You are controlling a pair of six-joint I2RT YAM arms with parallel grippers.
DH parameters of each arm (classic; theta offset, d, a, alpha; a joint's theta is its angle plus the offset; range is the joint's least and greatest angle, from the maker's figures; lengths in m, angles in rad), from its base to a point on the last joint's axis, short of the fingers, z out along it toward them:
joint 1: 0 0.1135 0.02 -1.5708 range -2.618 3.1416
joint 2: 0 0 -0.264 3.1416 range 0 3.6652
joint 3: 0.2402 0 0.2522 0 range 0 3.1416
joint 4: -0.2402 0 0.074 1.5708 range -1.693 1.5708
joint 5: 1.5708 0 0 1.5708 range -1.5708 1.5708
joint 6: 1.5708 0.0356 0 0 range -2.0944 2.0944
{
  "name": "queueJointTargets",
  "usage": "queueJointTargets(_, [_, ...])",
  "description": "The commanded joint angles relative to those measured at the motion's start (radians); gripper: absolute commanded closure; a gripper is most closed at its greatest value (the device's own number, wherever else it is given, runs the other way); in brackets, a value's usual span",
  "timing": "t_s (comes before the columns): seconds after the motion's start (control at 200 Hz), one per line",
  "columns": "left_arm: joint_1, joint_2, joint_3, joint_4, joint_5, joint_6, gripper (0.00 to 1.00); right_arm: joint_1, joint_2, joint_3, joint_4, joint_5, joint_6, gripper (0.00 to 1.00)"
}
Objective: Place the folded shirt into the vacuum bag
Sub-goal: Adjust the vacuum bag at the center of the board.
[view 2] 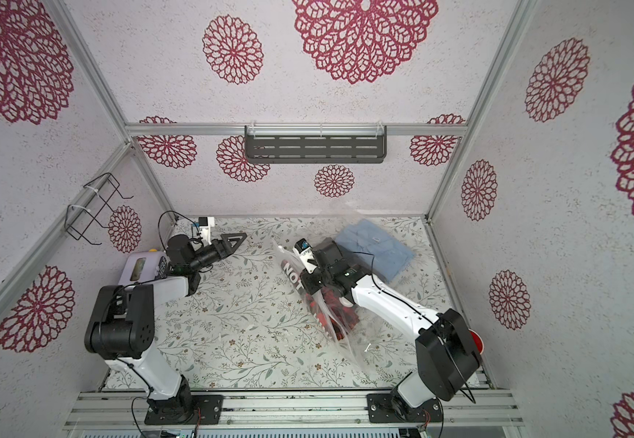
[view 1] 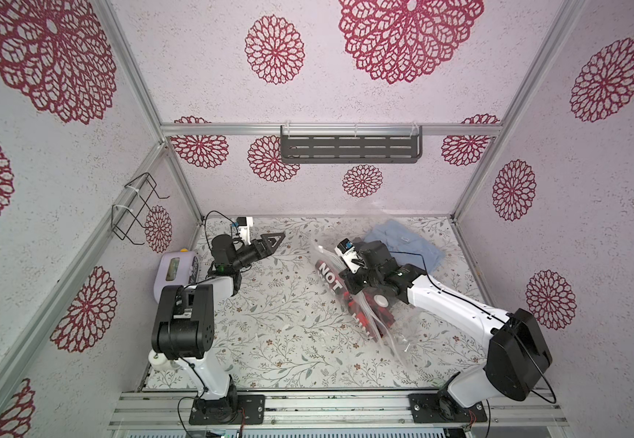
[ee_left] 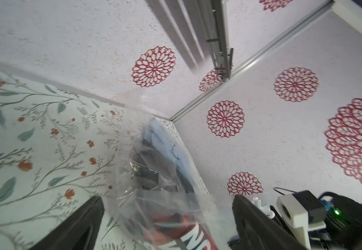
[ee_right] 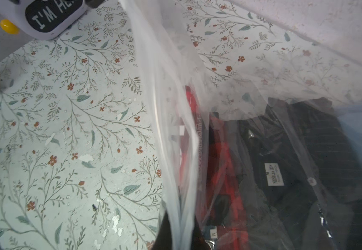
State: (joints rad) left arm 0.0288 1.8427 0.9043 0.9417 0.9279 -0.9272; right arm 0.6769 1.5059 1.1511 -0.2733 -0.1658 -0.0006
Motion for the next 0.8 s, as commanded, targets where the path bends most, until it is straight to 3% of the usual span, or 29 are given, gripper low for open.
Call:
queueJointTargets(0.0, [-0.011, 0.145, 0.065, 0.479, 0.173, -0.227, 0.03, -0.021, -0.050, 0.008, -0.060, -0.135, -0.030, 0.95])
queueJointTargets(0.085, [-0.043, 0.192, 0.105, 0.479, 0.199, -0.212, 0.03, -0.027, -0.053, 0.013, -0.086, -0.162, -0.030, 0.95])
queueJointTargets(0.355, [-0.142, 0.152, 0.057, 0.461, 0.223, -0.121, 0.03, -0.071, -0.061, 0.026, -0.146, -0.244, -0.023, 0.97])
queueJointTargets(0.796, [-0.159, 0.024, -0.032, 0.477, 0.261, -0.091, 0.03, -0.140, -0.090, 0.044, -0.179, -0.329, -0.009, 0.97])
